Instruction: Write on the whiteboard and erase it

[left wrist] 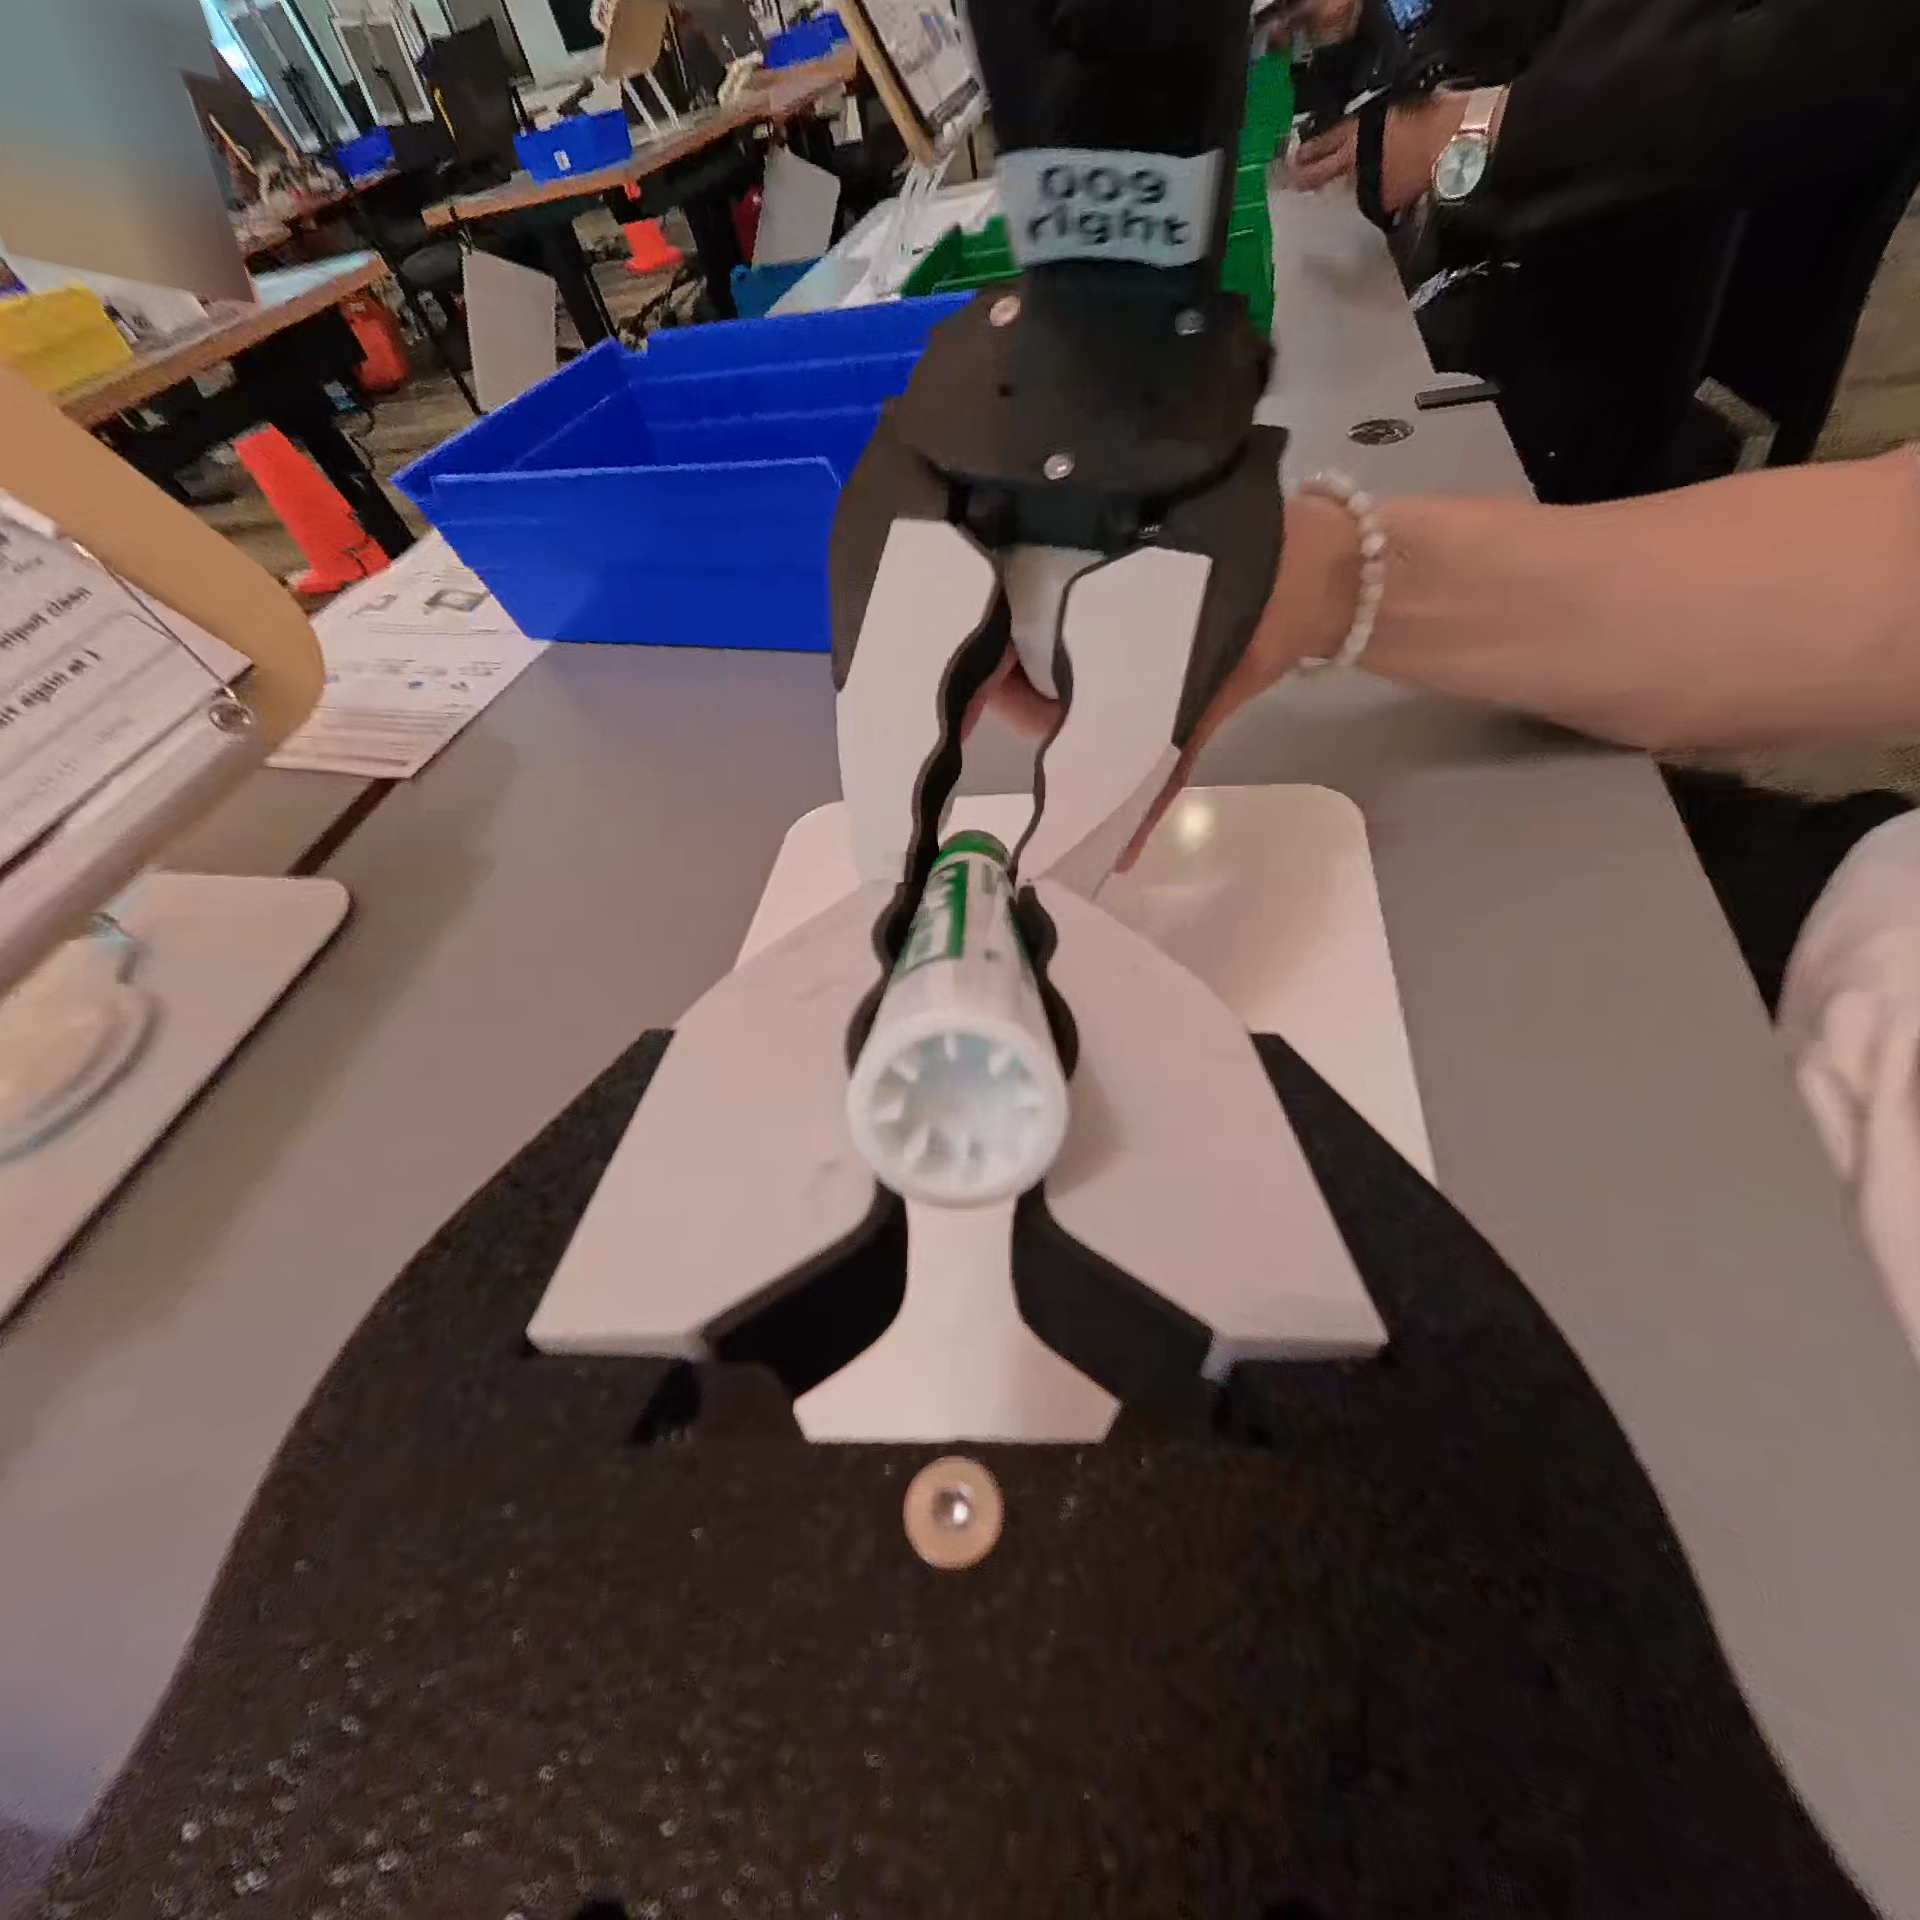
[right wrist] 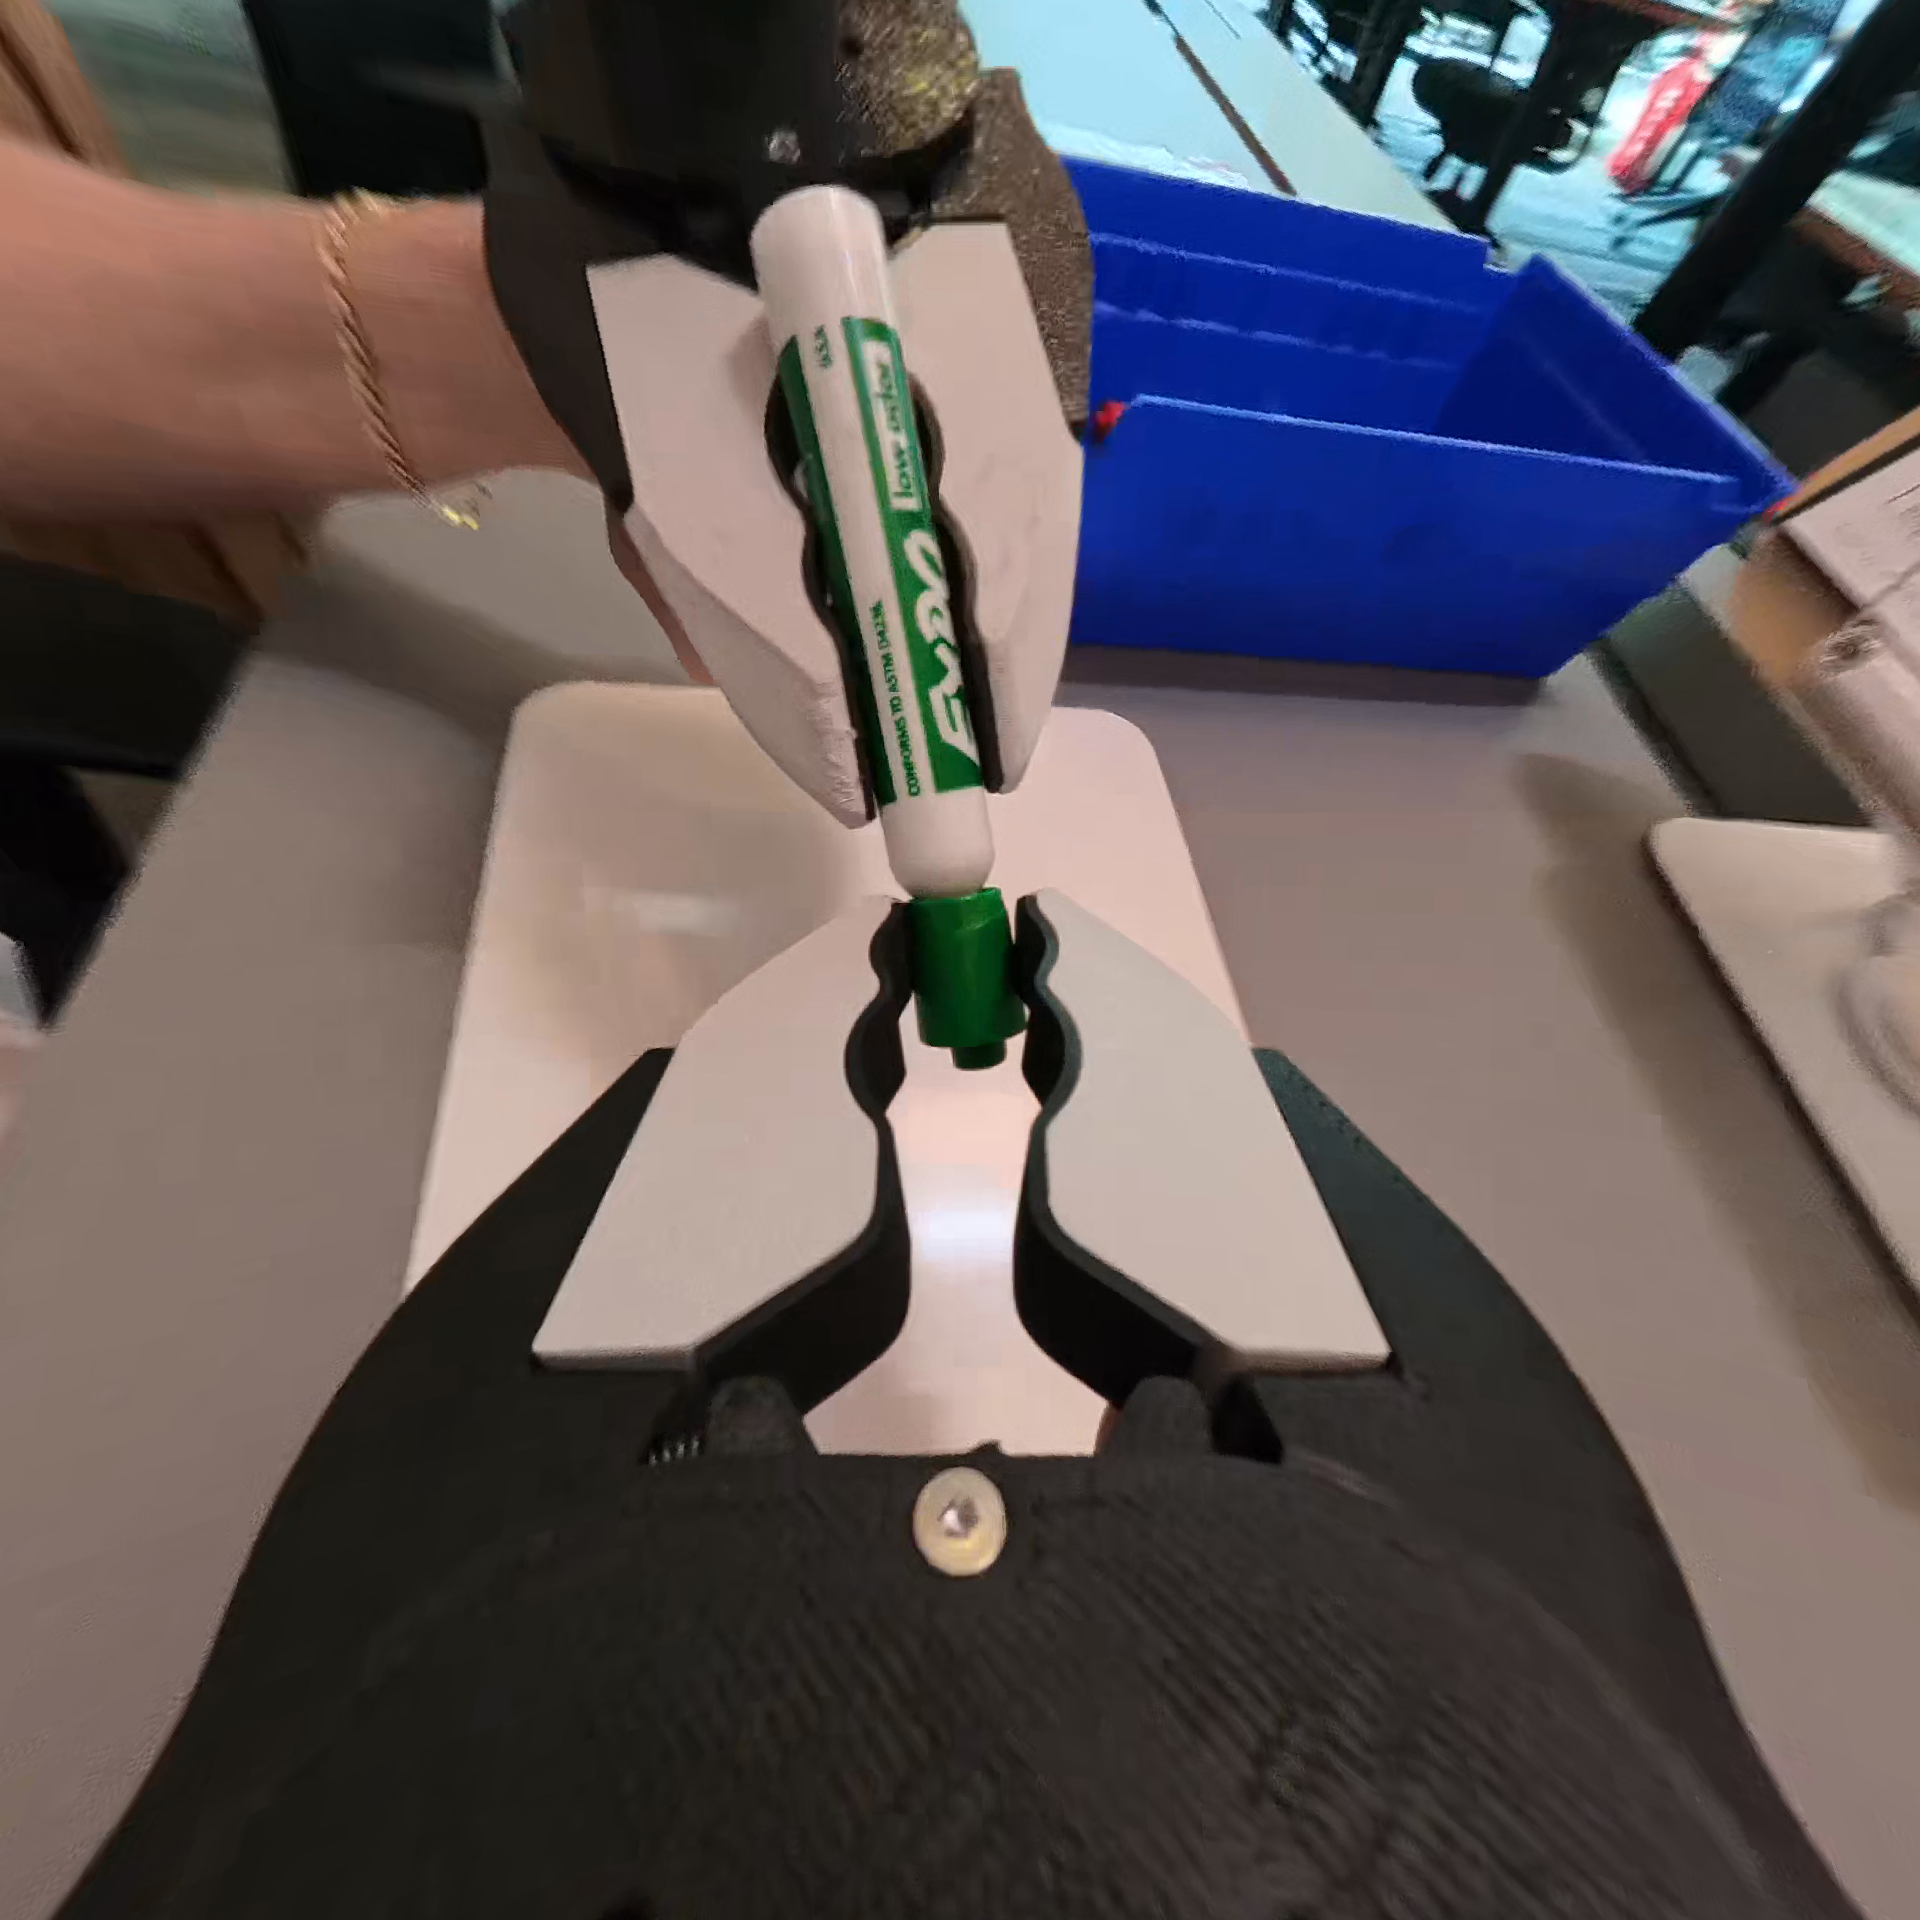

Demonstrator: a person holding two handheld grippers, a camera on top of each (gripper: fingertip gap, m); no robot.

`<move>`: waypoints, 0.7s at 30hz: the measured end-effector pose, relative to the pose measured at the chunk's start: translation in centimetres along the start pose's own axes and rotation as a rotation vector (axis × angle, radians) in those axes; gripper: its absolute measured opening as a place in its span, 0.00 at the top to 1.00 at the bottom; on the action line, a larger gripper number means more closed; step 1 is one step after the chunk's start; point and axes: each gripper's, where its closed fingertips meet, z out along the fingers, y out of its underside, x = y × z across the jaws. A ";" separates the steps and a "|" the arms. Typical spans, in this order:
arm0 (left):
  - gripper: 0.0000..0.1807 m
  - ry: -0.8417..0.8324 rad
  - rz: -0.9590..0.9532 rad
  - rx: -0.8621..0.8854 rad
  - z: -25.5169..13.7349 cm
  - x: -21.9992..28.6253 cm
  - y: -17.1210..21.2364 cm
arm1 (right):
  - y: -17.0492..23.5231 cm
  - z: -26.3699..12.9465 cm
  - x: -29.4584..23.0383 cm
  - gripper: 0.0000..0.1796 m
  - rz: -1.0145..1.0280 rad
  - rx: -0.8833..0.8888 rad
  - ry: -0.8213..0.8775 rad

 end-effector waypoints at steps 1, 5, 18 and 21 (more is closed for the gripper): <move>0.90 0.012 -0.066 0.009 0.0 -0.2 0.0 | -0.1 0.0 0.2 0.89 -0.041 -0.017 0.042; 0.89 0.070 -0.445 0.124 -0.3 -1.0 0.1 | 0.1 -0.1 1.0 0.89 -0.159 -0.100 0.161; 0.89 -0.101 -0.497 0.200 -4.0 -3.7 0.5 | 3.3 -2.8 5.1 0.89 -0.065 -0.161 0.292; 0.90 -0.085 -0.422 0.200 -4.7 -2.8 0.3 | 3.7 -3.7 5.6 0.89 -0.004 -0.136 0.281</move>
